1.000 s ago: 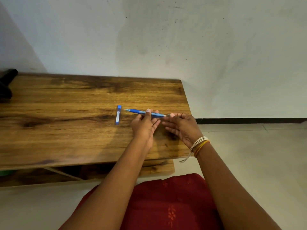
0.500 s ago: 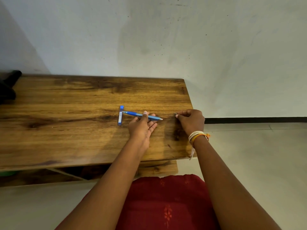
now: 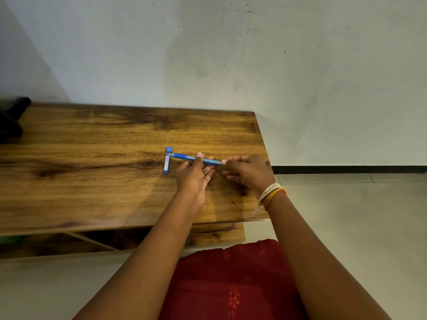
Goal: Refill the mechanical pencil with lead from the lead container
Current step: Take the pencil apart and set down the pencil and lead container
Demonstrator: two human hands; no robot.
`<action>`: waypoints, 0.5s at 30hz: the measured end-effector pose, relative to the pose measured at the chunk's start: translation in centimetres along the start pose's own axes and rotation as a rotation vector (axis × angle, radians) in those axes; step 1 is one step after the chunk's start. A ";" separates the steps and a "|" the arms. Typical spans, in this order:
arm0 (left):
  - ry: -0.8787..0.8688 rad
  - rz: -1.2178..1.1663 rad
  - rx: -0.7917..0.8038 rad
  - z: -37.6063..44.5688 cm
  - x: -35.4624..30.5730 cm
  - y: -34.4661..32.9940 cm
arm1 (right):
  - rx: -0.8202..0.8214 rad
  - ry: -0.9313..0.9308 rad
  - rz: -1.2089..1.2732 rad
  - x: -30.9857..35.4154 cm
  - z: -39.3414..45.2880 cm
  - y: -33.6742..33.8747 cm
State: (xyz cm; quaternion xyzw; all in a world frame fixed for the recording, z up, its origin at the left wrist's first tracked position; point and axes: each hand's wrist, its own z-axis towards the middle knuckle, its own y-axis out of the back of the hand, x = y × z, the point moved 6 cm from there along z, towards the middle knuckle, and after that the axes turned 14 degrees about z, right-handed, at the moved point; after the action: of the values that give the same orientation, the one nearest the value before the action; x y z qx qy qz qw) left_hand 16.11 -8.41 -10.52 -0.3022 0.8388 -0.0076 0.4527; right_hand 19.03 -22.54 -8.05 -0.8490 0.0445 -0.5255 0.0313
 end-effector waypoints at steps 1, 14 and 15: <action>-0.004 -0.006 -0.004 0.0 0.0 0.0 | 0.045 -0.025 0.019 -0.3 -0.1 -0.6; -0.003 -0.024 -0.042 0.1 0.0 0.3 | 0.159 -0.075 0.199 -0.5 -0.3 -1.9; 0.007 -0.044 -0.053 0.2 -0.1 0.4 | 0.163 -0.081 0.232 -0.4 -0.3 -1.9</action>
State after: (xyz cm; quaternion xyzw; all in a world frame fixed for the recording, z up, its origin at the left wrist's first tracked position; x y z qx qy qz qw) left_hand 16.03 -7.98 -10.70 -0.3325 0.8335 0.0034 0.4412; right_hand 18.68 -20.62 -8.14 -0.8535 0.0984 -0.4854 0.1624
